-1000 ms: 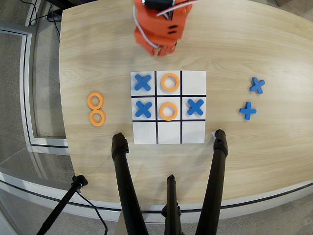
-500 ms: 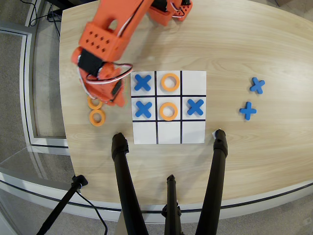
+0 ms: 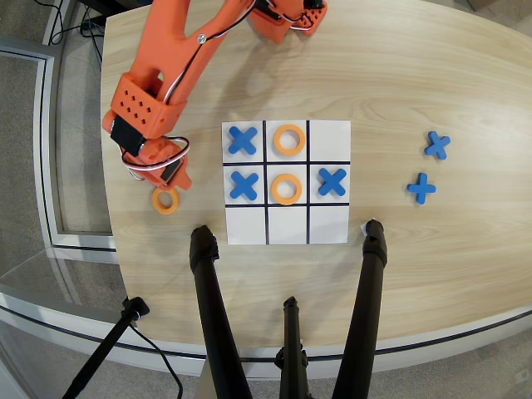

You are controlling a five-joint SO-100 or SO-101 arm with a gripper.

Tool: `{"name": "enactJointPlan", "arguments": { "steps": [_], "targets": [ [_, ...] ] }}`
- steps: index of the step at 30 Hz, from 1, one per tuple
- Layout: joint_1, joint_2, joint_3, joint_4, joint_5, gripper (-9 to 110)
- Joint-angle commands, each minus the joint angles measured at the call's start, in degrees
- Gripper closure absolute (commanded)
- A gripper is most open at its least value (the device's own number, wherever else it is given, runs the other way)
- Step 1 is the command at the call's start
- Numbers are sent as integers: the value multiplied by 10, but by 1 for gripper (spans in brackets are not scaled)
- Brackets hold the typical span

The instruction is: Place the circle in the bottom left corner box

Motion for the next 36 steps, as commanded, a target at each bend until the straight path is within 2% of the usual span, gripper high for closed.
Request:
{"name": "enactJointPlan", "arguments": {
  "steps": [1,36],
  "targets": [
    [0,-7,-32,-9,-2,77],
    [11,-127,-73,-64,-9,77]
  ]
}}
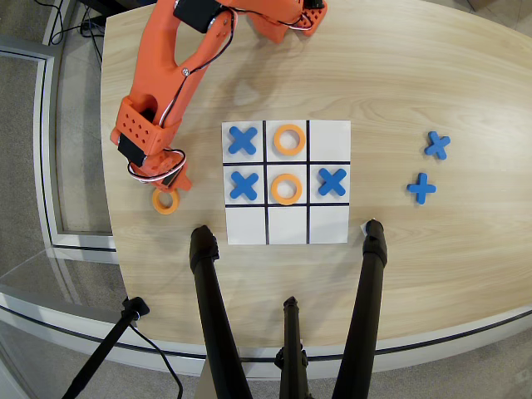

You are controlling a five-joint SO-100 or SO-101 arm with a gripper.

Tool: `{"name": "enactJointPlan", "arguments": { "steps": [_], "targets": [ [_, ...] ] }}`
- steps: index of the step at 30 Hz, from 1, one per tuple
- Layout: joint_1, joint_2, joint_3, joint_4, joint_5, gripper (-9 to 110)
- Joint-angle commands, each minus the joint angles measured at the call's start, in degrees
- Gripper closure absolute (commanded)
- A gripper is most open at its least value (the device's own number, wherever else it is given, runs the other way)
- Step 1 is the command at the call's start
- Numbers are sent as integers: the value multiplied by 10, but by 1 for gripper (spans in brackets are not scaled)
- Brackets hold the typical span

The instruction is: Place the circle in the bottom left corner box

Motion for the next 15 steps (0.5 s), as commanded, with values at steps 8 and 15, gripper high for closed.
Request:
{"name": "enactJointPlan", "arguments": {
  "steps": [8,15],
  "targets": [
    [17,-1,-17,-4,-19,77],
    [45,14,-6,86,-83,77]
  ]
}}
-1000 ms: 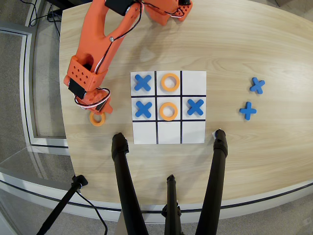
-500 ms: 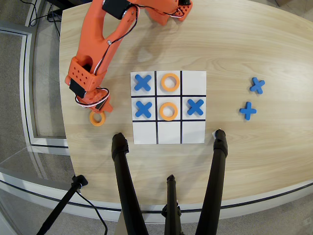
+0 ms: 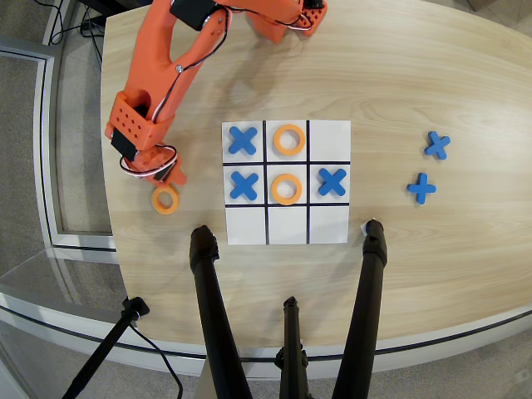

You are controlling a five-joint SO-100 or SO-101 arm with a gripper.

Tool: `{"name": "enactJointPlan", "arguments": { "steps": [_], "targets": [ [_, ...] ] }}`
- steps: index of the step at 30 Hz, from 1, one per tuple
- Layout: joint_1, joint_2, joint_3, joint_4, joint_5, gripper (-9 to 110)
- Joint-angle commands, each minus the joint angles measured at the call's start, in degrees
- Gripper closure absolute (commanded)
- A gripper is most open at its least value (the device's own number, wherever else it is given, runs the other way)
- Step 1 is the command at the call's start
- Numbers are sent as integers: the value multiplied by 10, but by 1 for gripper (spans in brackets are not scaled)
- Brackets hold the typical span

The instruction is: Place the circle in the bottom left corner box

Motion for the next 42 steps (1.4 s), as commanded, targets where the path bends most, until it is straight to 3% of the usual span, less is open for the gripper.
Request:
{"name": "enactJointPlan", "arguments": {
  "steps": [1,11,16,25,33,42],
  "targets": [
    [22,22,2,63,-46,77],
    [103,104,141,69,-183,78],
    [109,105,185,36,-175,102],
    [90,169,202,72,-134,102],
    [-80,357,91,276,68,102],
    [-386,525,159,298,246,102]
  ]
}}
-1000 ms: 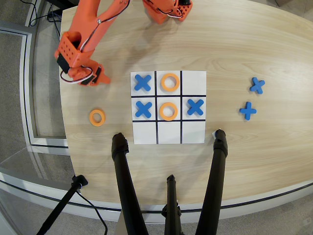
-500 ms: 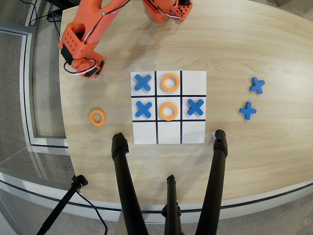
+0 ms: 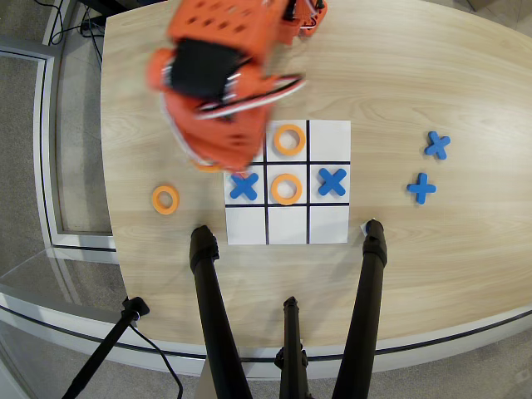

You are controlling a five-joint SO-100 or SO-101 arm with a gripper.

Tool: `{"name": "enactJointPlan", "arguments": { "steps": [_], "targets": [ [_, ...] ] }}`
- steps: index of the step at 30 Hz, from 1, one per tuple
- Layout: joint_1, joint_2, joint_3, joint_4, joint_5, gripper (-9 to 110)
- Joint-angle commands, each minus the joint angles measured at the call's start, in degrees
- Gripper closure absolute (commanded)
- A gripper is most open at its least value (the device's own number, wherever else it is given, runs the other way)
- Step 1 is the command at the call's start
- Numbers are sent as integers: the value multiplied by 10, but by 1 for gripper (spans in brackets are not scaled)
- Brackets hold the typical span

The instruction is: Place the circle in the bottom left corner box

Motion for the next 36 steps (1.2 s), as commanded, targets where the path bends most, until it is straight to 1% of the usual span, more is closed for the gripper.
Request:
{"name": "enactJointPlan", "arguments": {
  "steps": [1,3,7,10,14,20,26,36],
  "targets": [
    [-113,47,37,1,46,102],
    [-177,55,74,-11,77,102],
    [-281,93,178,-81,120,102],
    [-330,89,232,-138,133,102],
    [-367,67,291,-211,141,102],
    [-381,29,316,-262,152,102],
    [-377,-42,304,-309,154,102],
    [-357,-112,289,-345,149,102]
  ]
}}
